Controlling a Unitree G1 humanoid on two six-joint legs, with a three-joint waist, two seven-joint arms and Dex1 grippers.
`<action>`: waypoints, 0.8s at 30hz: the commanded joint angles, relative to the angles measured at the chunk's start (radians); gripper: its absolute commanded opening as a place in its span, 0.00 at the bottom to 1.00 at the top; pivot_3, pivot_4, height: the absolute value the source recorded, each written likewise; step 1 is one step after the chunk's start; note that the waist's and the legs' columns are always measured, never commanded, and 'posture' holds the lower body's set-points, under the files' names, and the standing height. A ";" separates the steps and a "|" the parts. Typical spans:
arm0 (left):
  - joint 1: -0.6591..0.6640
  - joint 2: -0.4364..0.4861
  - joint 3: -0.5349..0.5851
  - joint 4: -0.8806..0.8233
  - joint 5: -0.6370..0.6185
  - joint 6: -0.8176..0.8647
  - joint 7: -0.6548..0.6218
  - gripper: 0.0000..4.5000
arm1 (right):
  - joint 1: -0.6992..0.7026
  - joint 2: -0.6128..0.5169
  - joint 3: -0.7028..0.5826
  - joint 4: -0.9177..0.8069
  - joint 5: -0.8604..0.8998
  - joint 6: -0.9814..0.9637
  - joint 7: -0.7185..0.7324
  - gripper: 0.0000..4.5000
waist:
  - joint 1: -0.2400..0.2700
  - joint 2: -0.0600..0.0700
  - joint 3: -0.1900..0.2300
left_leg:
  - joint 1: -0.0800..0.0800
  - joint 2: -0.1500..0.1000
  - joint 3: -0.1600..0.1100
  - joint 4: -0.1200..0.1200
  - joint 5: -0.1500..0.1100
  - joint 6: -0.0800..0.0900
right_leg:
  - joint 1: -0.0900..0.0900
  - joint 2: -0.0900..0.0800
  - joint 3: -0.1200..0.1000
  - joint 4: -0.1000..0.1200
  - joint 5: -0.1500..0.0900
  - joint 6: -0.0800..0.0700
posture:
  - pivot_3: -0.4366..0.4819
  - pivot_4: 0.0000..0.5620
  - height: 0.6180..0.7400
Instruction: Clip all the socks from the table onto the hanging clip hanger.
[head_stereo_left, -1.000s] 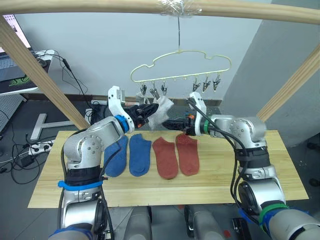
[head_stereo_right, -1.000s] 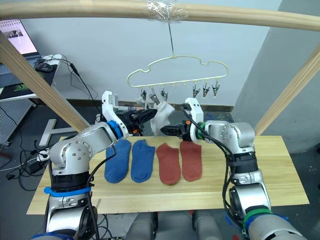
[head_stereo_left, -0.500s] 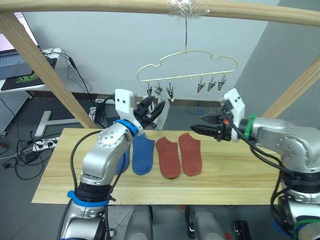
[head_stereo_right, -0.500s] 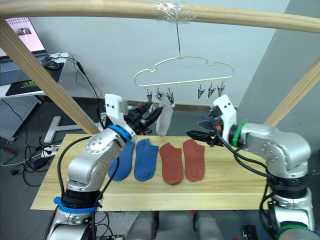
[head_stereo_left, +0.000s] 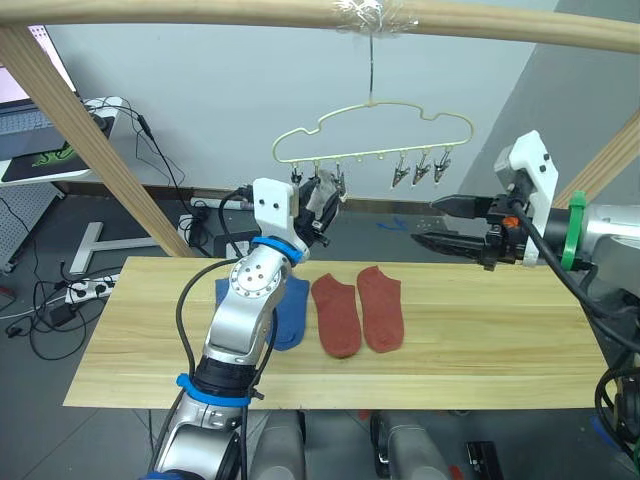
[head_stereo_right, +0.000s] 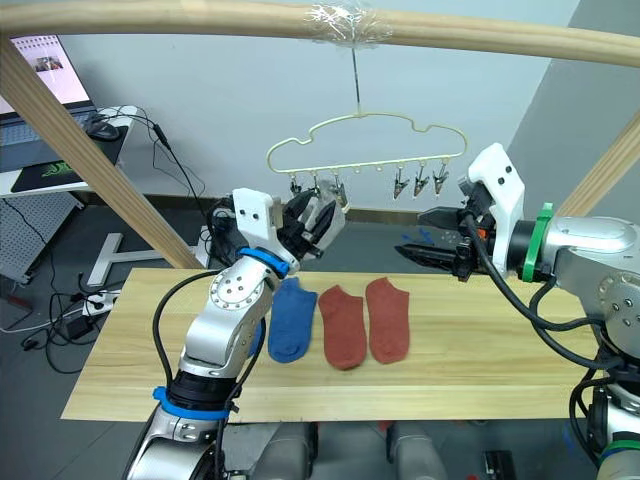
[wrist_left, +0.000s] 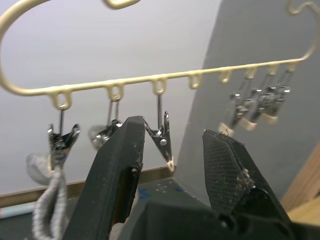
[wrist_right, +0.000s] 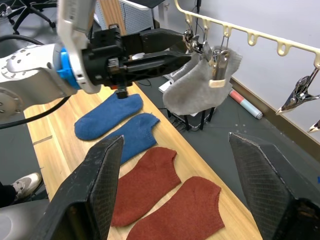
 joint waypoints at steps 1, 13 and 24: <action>-0.017 -0.023 0.004 -0.003 0.024 -0.014 0.022 0.48 | 0.026 -0.013 -0.061 -0.050 0.031 -0.027 -0.023 0.77 | 0.000 0.000 0.000 | 0.000 0.000 0.000 0.000 0.000 0.000 | 0.000 0.000 0.000 0.000 0.000 0.000 | 0.52 0.30 1.00; -0.074 -0.076 0.019 0.099 0.049 -0.001 0.059 0.48 | 0.131 0.000 -0.155 -0.114 0.055 -0.079 -0.137 0.77 | -0.021 0.000 0.000 | 0.000 0.000 0.000 0.001 0.000 0.000 | 0.001 0.000 0.000 0.000 0.000 0.000 | 0.44 0.33 1.00; -0.117 -0.100 0.021 0.172 0.069 -0.020 0.084 0.48 | 0.167 -0.016 -0.192 -0.141 0.153 -0.069 -0.217 0.77 | -0.047 0.000 0.000 | 0.000 0.000 0.000 0.001 0.000 0.001 | 0.001 0.000 0.000 0.000 0.000 0.000 | 0.41 0.36 1.00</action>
